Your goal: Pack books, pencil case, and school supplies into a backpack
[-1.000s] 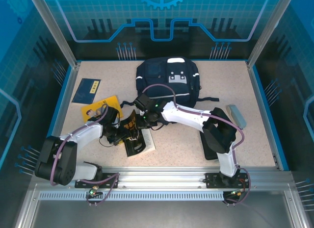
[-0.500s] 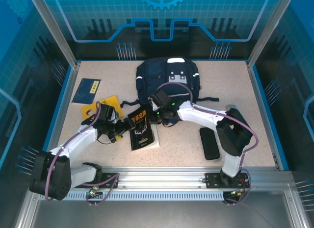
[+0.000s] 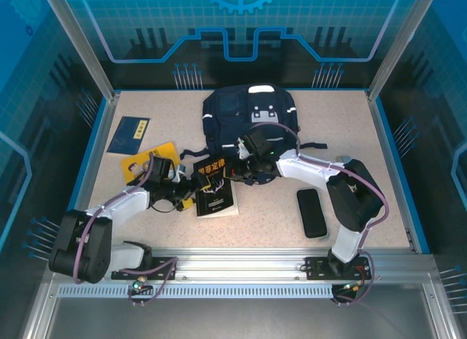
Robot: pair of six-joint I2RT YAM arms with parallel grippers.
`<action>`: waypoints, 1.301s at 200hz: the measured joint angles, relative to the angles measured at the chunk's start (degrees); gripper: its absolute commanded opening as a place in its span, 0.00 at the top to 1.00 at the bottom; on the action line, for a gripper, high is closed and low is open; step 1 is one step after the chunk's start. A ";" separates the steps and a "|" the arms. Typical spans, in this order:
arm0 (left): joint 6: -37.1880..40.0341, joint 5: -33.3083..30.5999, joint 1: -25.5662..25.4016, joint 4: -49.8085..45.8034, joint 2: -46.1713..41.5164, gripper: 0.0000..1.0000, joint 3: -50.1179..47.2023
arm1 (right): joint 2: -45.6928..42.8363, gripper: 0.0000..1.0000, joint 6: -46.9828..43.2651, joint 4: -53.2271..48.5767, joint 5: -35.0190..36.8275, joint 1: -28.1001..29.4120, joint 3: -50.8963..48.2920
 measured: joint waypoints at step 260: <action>-0.22 7.63 0.35 13.05 9.90 0.38 1.66 | -0.87 0.95 2.38 4.70 -4.98 -5.84 -3.34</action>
